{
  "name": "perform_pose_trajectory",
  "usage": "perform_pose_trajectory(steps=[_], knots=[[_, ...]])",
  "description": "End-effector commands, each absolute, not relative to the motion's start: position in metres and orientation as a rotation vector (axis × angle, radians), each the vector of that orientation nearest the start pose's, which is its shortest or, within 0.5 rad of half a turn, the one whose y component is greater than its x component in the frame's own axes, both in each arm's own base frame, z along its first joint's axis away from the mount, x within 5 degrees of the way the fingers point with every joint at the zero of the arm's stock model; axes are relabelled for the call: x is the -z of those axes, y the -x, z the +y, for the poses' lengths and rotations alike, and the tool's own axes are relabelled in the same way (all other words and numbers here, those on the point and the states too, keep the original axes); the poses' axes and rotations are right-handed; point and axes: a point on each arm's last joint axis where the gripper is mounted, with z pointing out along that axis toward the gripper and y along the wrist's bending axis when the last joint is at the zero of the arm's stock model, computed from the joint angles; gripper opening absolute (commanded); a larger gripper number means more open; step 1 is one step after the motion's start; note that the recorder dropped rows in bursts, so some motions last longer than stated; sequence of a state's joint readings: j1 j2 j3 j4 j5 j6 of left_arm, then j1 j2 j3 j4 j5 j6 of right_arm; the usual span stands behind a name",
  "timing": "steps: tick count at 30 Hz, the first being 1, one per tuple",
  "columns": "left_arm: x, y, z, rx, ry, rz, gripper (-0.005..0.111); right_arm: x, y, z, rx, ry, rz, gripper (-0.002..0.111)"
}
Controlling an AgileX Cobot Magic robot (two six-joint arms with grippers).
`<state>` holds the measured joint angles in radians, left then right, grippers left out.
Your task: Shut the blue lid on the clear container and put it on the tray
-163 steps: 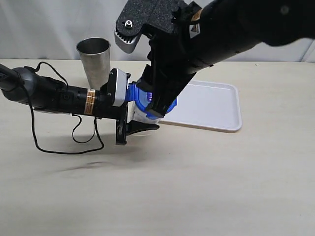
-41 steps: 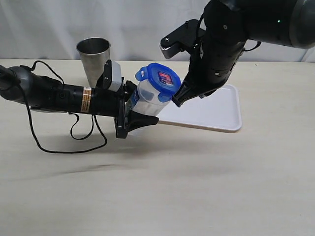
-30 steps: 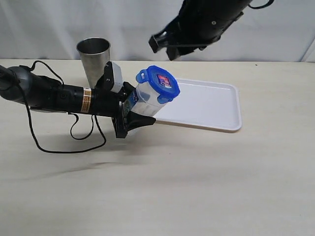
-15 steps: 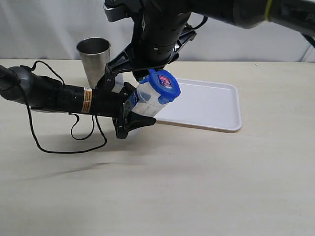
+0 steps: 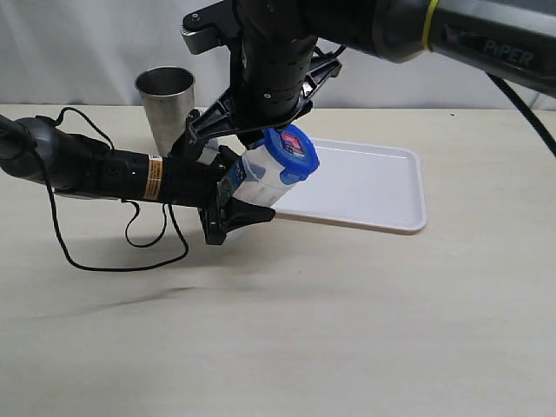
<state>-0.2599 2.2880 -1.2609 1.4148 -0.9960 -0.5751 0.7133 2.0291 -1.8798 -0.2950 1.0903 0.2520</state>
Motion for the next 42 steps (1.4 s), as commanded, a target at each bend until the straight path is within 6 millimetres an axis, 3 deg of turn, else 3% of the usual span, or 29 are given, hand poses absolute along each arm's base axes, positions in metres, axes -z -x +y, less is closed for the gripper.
perform_pose_trajectory(steps=[1,12,21,29,42], knots=[[-0.099,-0.387,-0.185,0.839,-1.324,1.483,0.000,-0.274,-0.355,0.281,0.113,0.751,2.562,0.031],[-0.100,-0.387,-0.185,0.848,-1.305,1.479,0.000,-0.243,-0.354,0.287,0.280,0.872,2.615,0.030],[-0.104,-0.385,-0.187,0.887,-1.297,1.443,0.000,-0.237,-0.353,0.291,0.257,0.951,2.616,0.030],[-0.104,-0.385,-0.187,0.891,-1.294,1.440,0.000,-0.217,-0.355,0.291,0.318,1.019,2.657,0.030],[-0.104,-0.385,-0.187,0.889,-1.295,1.439,0.000,-0.214,-0.359,0.288,0.410,1.036,2.626,0.030]])
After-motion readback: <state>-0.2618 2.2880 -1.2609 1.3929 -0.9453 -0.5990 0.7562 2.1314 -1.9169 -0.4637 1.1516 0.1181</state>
